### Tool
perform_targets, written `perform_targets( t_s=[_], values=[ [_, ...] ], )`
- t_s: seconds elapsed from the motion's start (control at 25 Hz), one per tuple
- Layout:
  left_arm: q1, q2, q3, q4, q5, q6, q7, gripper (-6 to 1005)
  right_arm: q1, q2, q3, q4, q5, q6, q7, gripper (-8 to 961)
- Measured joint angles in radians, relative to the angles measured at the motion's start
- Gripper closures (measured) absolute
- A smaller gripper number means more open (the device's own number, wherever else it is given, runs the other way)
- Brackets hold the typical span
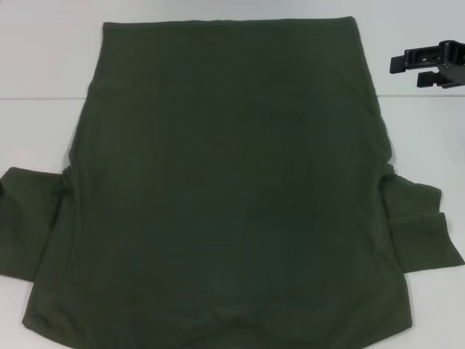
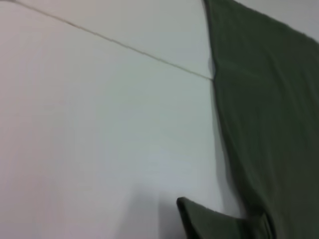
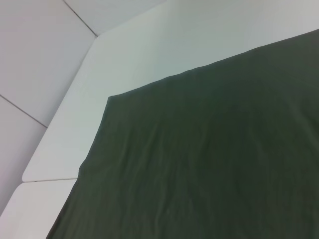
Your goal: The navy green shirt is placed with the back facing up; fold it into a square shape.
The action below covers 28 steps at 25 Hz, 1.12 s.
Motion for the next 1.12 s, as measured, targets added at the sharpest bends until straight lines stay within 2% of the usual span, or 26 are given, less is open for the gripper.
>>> perform_targets(
  t_s=[0.36, 0.56, 0.76, 0.88, 1.0, 1.12],
  values=[
    [-0.096, 0.017, 0.005, 0.025, 0.181, 0.006, -0.041, 995, 0.000, 0.000, -0.005, 0.003, 0.000, -0.001, 0.000, 128],
    [-0.129, 0.015, 0.014, 0.034, 0.261, -0.007, -0.068, 996, 0.000, 0.000, -0.007, 0.004, 0.000, -0.001, 0.000, 128],
    [-0.137, 0.006, 0.027, 0.059, 0.280, 0.005, -0.084, 996, 0.000, 0.000, -0.008, 0.005, 0.000, -0.003, 0.000, 127],
    [-0.130, -0.010, 0.067, 0.123, 0.282, 0.067, -0.133, 996, 0.000, 0.000, -0.008, 0.005, -0.001, -0.007, 0.000, 127],
    [-0.117, -0.044, 0.107, 0.227, 0.282, 0.140, -0.194, 995, 0.000, 0.000, -0.007, 0.005, 0.000, -0.011, 0.000, 128],
    [-0.117, -0.091, 0.138, 0.336, 0.306, 0.224, -0.253, 995, 0.000, 0.002, -0.008, 0.002, 0.000, -0.011, 0.000, 128]
  ],
)
